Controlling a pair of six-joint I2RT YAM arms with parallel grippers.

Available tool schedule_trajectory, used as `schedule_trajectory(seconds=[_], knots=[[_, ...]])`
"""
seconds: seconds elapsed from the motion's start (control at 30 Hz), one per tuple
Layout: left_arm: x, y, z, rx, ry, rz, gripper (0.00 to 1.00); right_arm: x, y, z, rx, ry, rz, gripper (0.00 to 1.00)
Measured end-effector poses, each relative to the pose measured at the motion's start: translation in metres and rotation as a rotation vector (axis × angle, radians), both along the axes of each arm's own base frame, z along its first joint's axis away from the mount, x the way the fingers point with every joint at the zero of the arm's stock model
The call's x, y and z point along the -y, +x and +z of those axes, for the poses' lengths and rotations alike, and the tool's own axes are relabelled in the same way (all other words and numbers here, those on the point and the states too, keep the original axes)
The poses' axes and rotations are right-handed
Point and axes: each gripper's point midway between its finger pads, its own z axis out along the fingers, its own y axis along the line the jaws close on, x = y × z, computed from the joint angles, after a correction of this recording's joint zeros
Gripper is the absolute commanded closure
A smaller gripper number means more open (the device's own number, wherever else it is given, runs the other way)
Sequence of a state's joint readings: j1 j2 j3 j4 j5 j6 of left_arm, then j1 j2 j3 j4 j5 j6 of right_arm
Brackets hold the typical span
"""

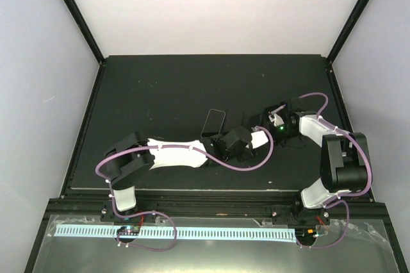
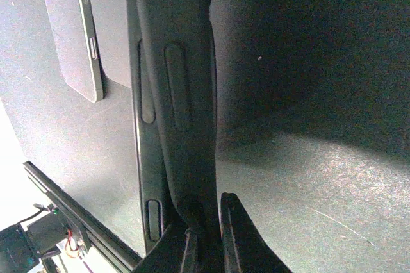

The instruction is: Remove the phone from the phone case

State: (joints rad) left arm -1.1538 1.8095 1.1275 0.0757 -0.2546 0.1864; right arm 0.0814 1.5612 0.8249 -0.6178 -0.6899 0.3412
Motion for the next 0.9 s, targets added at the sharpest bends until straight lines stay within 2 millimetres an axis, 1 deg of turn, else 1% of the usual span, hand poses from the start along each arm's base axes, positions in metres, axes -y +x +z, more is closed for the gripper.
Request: schedule_trajectory(seconds=[0.1, 0.33, 0.6, 0.73, 0.9], knots=[[0.001, 0.002, -0.009, 0.001, 0.021, 0.002, 0.41, 0.0, 0.0, -0.001, -0.004, 0.0, 0.002, 0.99], [0.008, 0.008, -0.019, 0.017, 0.047, 0.009, 0.41, 0.0, 0.0, 0.0, -0.004, 0.003, 0.003, 0.99], [0.008, 0.019, -0.025, 0.058, 0.085, 0.042, 0.45, 0.0, 0.001, 0.001, -0.003, 0.008, 0.001, 0.99], [0.007, 0.022, -0.026, 0.086, 0.103, 0.054, 0.45, 0.0, 0.002, 0.001, 0.005, 0.008, 0.0, 0.99], [0.009, 0.024, -0.03, 0.112, 0.124, 0.056, 0.42, 0.0, 0.004, 0.002, 0.016, 0.01, 0.0, 0.99]])
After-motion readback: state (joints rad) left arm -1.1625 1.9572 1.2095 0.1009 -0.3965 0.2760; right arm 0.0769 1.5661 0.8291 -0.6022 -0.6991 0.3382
